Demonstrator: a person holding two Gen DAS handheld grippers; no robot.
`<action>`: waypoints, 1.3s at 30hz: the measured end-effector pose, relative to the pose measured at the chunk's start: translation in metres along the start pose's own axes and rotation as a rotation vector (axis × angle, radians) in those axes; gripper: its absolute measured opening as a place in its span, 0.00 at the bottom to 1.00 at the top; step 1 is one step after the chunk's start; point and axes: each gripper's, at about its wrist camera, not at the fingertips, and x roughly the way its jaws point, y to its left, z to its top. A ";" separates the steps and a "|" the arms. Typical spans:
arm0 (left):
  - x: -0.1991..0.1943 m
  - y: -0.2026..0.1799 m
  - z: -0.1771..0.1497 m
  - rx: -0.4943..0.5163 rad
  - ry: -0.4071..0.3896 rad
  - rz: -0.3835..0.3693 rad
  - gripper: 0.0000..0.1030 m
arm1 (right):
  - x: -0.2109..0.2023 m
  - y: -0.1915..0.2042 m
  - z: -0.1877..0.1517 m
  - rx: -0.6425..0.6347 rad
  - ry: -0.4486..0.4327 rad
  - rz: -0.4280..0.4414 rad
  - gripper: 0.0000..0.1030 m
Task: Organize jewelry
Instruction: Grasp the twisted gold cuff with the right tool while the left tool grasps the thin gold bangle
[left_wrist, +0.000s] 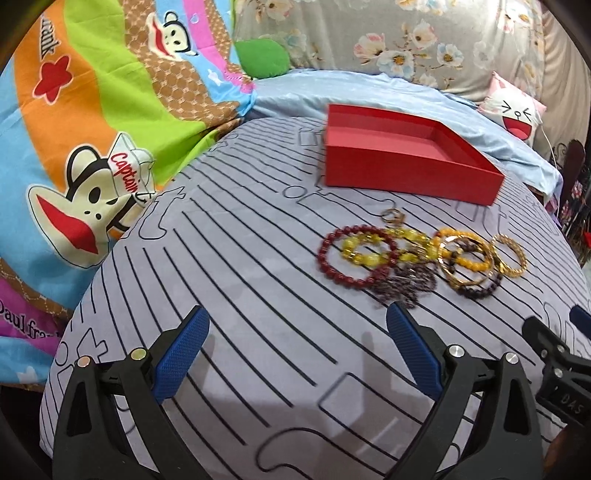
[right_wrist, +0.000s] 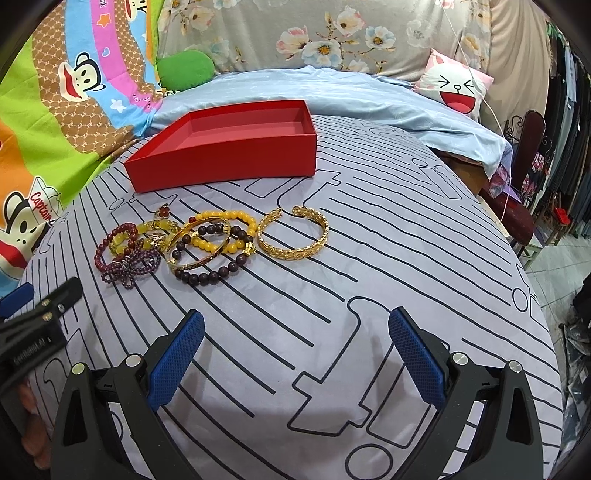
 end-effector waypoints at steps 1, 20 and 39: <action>0.002 0.004 0.002 -0.015 0.006 -0.001 0.90 | 0.000 0.000 0.000 -0.002 0.001 0.002 0.94; 0.030 -0.004 0.019 -0.004 0.039 -0.015 0.90 | 0.043 -0.016 0.042 0.042 0.036 -0.008 0.87; 0.040 -0.007 0.017 -0.015 0.060 -0.048 0.90 | 0.075 -0.001 0.061 0.011 0.079 0.003 0.57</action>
